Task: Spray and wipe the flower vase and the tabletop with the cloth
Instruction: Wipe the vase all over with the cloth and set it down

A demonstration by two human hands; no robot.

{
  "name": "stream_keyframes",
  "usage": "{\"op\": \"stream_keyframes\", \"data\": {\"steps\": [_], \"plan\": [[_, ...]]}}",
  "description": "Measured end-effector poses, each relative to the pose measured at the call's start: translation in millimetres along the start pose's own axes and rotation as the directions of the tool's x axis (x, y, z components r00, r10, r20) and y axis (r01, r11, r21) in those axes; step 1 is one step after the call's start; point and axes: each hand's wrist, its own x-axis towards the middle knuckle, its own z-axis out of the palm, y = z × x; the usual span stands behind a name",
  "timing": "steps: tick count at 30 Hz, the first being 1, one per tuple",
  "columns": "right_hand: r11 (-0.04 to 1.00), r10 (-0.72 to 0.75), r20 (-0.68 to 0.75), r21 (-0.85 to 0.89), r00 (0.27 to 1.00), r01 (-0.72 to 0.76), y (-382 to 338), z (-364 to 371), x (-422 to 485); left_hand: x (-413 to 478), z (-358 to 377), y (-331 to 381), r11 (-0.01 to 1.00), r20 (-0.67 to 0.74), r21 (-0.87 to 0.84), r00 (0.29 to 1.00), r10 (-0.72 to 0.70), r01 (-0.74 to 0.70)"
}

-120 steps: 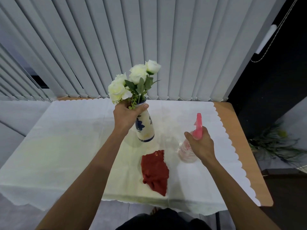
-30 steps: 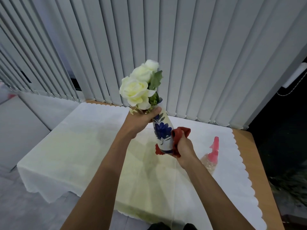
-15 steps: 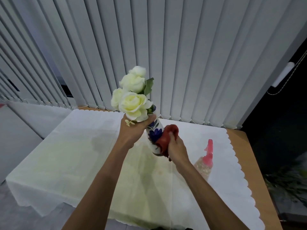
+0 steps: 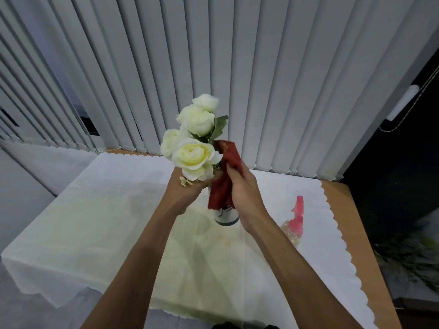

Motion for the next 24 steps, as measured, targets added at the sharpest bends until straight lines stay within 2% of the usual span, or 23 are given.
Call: {"op": "stream_keyframes", "data": {"steps": [3, 5, 6, 8, 10, 12, 13, 15, 17, 19, 22, 24], "plan": [[1.0, 0.014, -0.063, -0.012, 0.998, -0.014, 8, 3, -3, 3, -1, 6, 1.0, 0.029, -0.031, 1.0, 0.002, -0.001], [0.991, 0.132, -0.16, 0.017, 0.978, -0.131, 26, -5, -5, 5, -4, 12, 0.998, 0.025, -0.06, 1.0, -0.003, 0.004], [0.972, 0.235, -0.195, 0.062, 0.952, -0.227, 35, -9, -6, 7, -7, 14, 0.998, 0.033, -0.068, 0.999, -0.009, 0.011], [0.87, 0.462, -0.161, 0.272, 0.872, -0.411, 46, -13, -9, 10, -12, 16, 0.997, 0.055, -0.063, 0.998, -0.032, 0.036], [0.779, 0.521, -0.099, 0.461, 0.848, -0.425, 52, -11, -10, 13, -16, 13, 0.996, 0.097, -0.071, 0.994, -0.049, 0.056], [0.765, 0.491, -0.088, 0.52, 0.867, -0.38, 51, -7, -12, 13, -13, 11, 0.992, 0.093, -0.106, 0.994, -0.059, 0.068], [0.793, 0.467, -0.136, 0.502, 0.873, -0.346, 50, -5, -13, 13, -9, 12, 0.993, 0.057, -0.097, 0.997, -0.062, 0.067], [0.857, 0.418, -0.212, 0.414, 0.884, -0.306, 49, -1, -17, 12, 2, 17, 0.999, -0.071, 0.037, 0.997, -0.03, 0.032], [0.892, 0.379, -0.229, 0.347, 0.897, -0.289, 50, 3, -20, 9, 12, 22, 0.996, -0.213, 0.091, 0.977, 0.008, 0.011], [0.913, 0.36, -0.237, 0.287, 0.902, -0.289, 51, 5, -23, 4, 18, 22, 0.995, -0.297, 0.097, 0.955, 0.009, 0.02], [0.939, 0.337, -0.272, 0.172, 0.901, -0.299, 51, 4, -23, 3, 19, 13, 0.992, -0.336, 0.091, 0.941, -0.048, 0.083], [0.964, 0.249, -0.294, -0.011, 0.923, -0.264, 46, 3, -22, 3, 18, 6, 0.996, -0.319, 0.036, 0.945, -0.07, 0.086]]}}
